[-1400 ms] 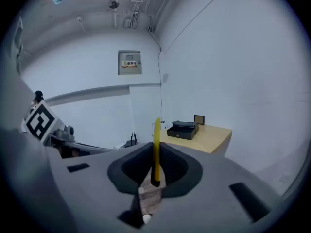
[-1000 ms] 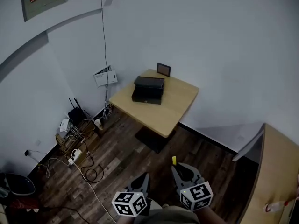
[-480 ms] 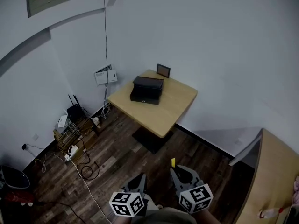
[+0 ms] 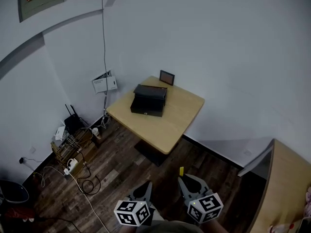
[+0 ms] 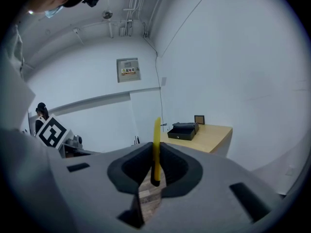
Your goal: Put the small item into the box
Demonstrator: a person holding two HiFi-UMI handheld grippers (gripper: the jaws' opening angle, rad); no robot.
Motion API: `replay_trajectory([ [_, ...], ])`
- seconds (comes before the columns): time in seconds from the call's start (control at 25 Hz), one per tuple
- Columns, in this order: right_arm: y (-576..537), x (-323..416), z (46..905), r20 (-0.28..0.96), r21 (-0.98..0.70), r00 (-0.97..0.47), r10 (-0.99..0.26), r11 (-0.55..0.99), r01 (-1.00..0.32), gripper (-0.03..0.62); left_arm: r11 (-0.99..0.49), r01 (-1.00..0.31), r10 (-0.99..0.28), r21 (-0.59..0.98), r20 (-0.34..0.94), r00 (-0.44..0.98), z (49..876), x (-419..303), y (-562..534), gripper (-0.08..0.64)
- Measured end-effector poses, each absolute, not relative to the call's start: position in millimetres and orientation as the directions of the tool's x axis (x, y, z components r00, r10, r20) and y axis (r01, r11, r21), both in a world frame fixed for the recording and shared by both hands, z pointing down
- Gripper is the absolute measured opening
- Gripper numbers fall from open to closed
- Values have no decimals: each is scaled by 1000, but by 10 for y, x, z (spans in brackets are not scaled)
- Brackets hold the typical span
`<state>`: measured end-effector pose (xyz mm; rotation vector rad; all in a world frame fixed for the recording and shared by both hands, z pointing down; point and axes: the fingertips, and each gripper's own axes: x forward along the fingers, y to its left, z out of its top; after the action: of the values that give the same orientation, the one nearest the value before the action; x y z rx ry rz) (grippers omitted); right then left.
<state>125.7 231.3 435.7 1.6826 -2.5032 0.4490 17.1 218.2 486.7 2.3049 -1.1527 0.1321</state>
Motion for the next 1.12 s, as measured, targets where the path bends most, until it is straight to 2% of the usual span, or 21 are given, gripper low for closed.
replay_trajectory([
  [1.12, -354, 644, 4286, 233, -214, -305, -923, 258, -942, 37, -543, -717, -657, 437, 310, 687, 4792, -486, -478, 4],
])
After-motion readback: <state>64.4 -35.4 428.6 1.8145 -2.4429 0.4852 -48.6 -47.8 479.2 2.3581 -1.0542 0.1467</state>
